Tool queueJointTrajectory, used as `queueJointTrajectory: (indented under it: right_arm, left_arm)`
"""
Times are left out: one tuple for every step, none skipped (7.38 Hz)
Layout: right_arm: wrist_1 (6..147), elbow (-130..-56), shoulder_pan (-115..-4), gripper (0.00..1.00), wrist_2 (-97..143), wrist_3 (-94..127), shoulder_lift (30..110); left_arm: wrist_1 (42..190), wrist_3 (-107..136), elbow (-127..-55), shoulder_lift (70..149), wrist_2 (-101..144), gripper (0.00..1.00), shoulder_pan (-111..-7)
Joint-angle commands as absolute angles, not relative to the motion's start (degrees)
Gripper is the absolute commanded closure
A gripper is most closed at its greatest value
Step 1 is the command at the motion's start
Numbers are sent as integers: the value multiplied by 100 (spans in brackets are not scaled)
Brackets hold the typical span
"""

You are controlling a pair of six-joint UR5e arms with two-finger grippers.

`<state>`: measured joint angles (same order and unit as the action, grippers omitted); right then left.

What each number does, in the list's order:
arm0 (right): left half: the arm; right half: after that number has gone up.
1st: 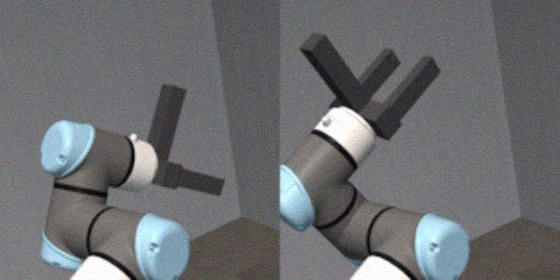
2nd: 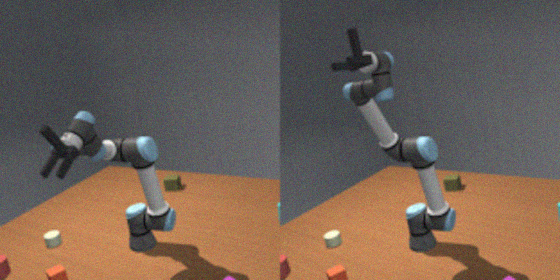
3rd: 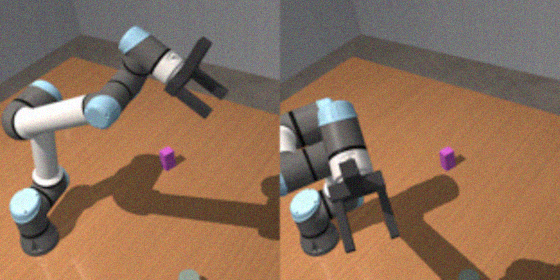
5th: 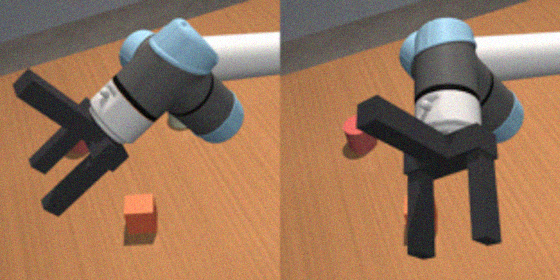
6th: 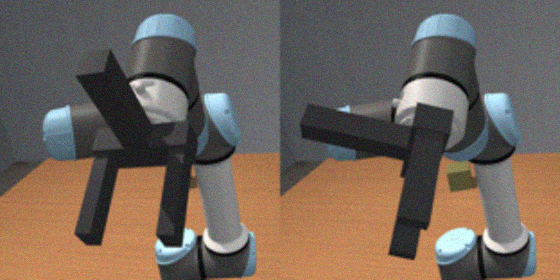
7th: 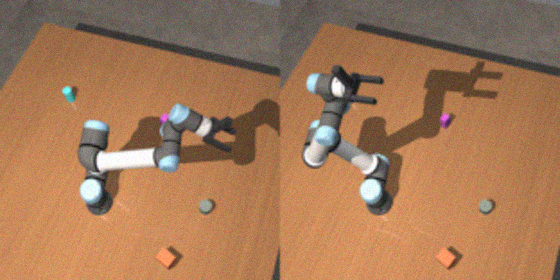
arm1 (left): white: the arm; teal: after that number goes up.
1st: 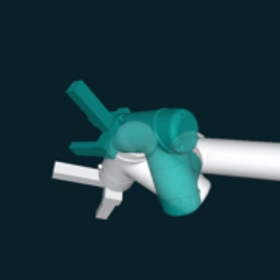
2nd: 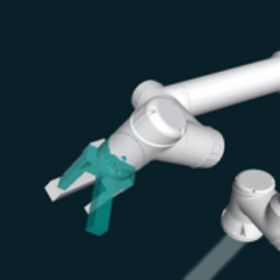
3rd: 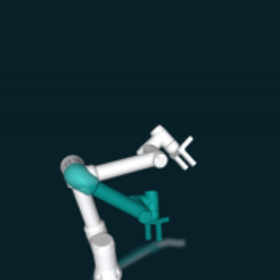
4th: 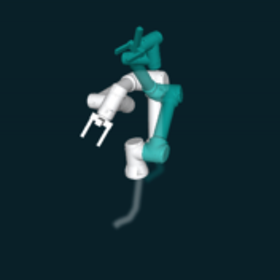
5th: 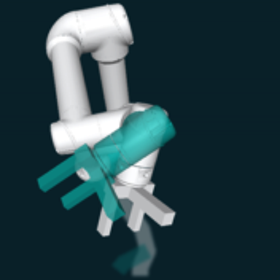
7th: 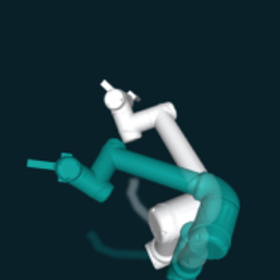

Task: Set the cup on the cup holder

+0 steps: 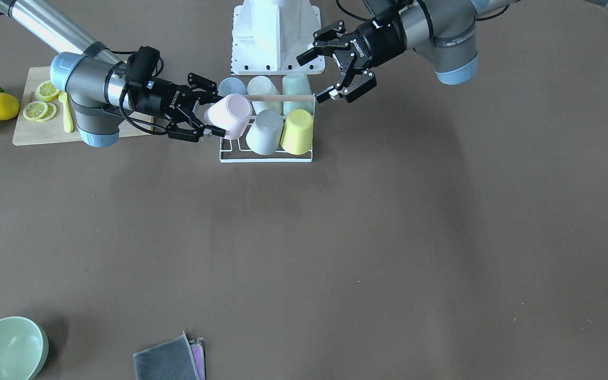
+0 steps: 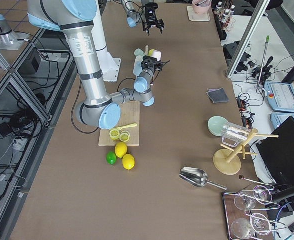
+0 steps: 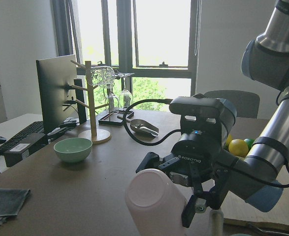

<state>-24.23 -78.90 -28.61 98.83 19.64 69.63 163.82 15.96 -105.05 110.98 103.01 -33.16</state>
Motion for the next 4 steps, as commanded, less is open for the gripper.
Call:
queueJointTrajectory:
  right_arm:
    - [-2417,-7884,-2839,61,9879,1951,6996]
    - [-2417,-7866,-2830,61,9888,1951,6996]
    - [-2426,-7884,-2839,60,9888,1951,7005]
    - [-2426,-7884,-2839,60,9896,1951,7005]
  left_arm:
    - [15254,1591,-10626,10892,11333,1,-4093]
    - [14788,1530,-10582,10672,11590,1,-4470]
    - [14514,1503,-10565,10400,11671,1,-4743]
    - [14511,1494,-10390,10023,11628,1,-4772]
